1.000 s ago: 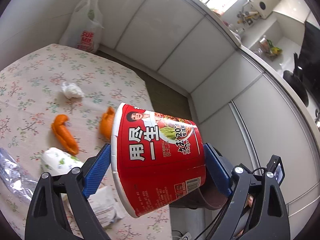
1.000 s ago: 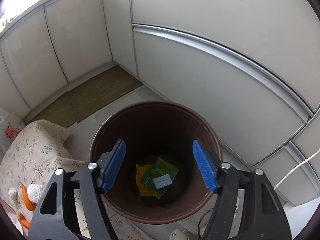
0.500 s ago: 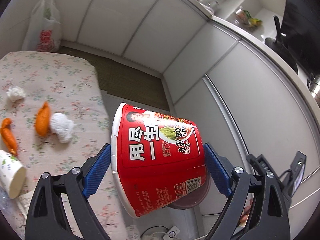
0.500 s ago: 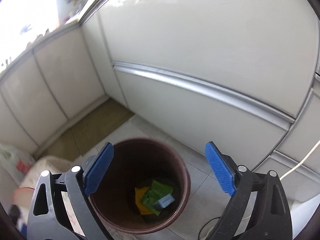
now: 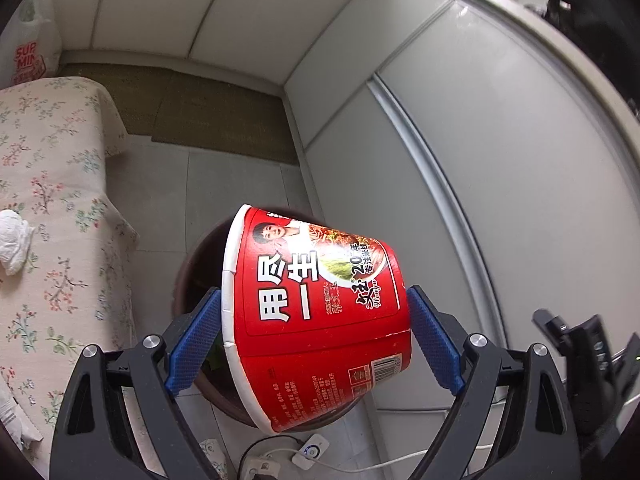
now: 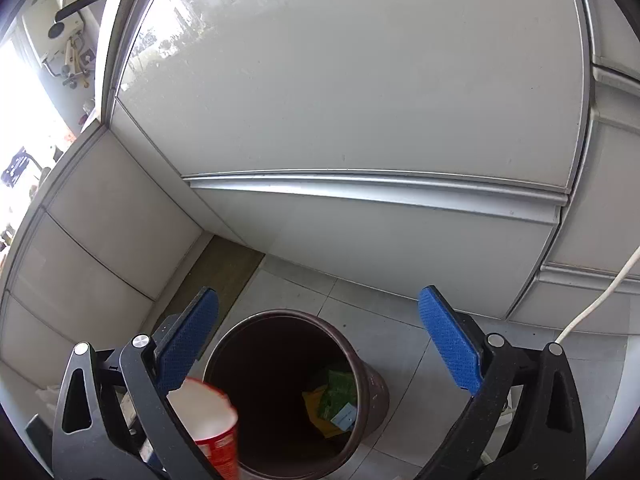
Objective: Collect trash
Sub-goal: 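Carry the red noodle cup over the brown bin and open the left tool, then move both tools back to the table, left tool approaching the blue box, then grasp the blue box with the left tool while the right tool grasps the plastic bottle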
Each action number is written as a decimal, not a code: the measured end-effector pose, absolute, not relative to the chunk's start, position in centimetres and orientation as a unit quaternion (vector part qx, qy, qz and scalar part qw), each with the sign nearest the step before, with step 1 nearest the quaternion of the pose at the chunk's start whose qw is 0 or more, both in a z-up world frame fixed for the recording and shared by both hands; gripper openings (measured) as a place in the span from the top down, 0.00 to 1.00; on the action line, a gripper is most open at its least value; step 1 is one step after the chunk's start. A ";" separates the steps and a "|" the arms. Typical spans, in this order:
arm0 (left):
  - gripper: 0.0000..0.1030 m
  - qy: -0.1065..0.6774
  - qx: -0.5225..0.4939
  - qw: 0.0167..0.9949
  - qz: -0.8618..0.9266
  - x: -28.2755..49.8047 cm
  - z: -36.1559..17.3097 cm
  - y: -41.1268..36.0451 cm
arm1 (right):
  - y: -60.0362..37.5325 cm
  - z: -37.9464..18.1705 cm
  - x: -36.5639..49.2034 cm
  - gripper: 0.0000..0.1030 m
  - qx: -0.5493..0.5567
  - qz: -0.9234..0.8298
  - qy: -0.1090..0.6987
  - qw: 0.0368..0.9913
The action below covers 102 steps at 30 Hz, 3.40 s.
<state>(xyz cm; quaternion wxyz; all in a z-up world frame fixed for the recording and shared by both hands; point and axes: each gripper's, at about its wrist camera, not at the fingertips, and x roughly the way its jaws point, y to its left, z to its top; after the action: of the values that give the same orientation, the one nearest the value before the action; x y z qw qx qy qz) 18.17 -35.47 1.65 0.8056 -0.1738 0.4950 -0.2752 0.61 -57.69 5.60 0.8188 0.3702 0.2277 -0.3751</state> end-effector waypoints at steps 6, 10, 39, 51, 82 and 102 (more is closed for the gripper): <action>0.15 0.525 -0.142 0.796 -0.266 18.2 -1.1 -38.0 | -58.0 5.7 0.5 0.07 0.383 -0.367 0.219 0.819; 0.14 0.545 -0.130 0.785 -0.265 18.6 -2.4 -38.7 | -58.0 5.6 0.8 0.07 0.389 -0.365 0.220 0.817; 0.09 0.462 -0.072 0.866 -0.175 17.2 1.3 -29.3 | -50.7 6.4 6.8 0.07 0.283 -0.315 0.268 0.865; 0.09 0.424 -0.079 0.898 -0.088 15.7 2.5 -18.8 | -40.1 6.1 9.9 0.07 0.132 -0.257 0.289 0.913; 0.09 0.450 -0.128 0.876 0.116 8.2 -0.5 6.9 | -14.2 2.8 10.5 0.07 -0.088 -0.001 0.306 0.948; 0.09 0.568 -0.117 0.797 0.170 5.0 -6.3 20.0 | -2.9 -0.1 8.4 0.07 -0.198 0.175 0.327 0.907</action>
<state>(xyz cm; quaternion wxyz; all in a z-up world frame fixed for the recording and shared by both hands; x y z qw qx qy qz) 5.01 19.98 -6.29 0.7968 -0.1172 0.5679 0.1701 8.38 -2.91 -0.06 0.9071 -0.1976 0.3275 0.1755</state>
